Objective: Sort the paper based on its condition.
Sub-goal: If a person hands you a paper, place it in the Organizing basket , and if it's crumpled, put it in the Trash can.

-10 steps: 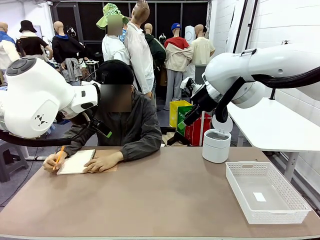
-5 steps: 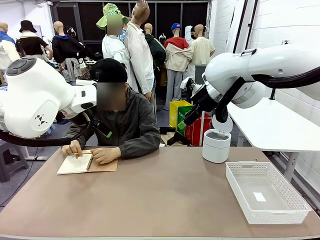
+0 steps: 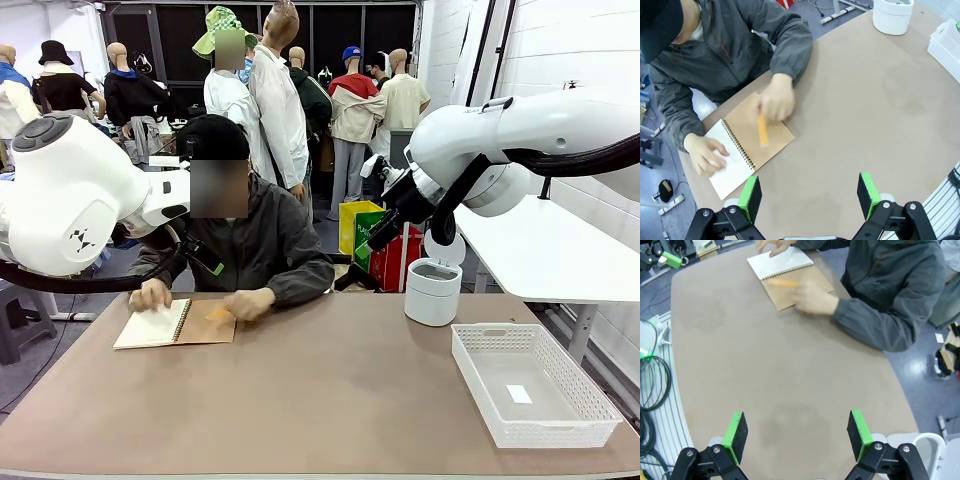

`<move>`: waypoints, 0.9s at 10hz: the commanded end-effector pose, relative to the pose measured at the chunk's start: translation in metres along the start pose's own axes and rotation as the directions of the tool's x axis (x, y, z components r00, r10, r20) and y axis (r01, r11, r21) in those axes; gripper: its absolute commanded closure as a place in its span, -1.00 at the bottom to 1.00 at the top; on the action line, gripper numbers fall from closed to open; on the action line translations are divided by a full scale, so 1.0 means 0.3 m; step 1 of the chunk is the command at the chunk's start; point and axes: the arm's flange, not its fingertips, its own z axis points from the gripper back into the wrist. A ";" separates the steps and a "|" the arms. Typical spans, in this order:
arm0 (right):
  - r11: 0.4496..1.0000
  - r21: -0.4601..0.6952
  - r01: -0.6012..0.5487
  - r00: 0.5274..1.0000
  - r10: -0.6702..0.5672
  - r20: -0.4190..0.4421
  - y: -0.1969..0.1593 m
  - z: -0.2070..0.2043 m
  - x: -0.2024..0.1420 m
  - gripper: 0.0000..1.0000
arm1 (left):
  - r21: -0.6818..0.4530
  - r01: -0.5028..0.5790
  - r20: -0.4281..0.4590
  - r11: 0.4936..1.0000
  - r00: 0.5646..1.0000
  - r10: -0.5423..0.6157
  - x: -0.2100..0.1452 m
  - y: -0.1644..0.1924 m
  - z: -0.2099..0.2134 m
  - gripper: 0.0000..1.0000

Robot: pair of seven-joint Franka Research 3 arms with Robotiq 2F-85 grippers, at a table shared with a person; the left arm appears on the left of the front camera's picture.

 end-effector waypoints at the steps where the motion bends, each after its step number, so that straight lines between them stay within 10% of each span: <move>1: 1.000 -0.003 0.005 1.000 -0.005 -0.008 0.000 0.000 0.000 -1.00 | 0.004 -0.002 -0.001 1.000 1.000 0.002 -0.003 0.002 -0.001 -1.00; 9: 1.000 -0.003 0.005 1.000 -0.005 -0.008 0.000 0.000 0.000 -1.00 | 0.004 -0.002 -0.001 1.000 1.000 0.002 -0.003 0.002 -0.001 -1.00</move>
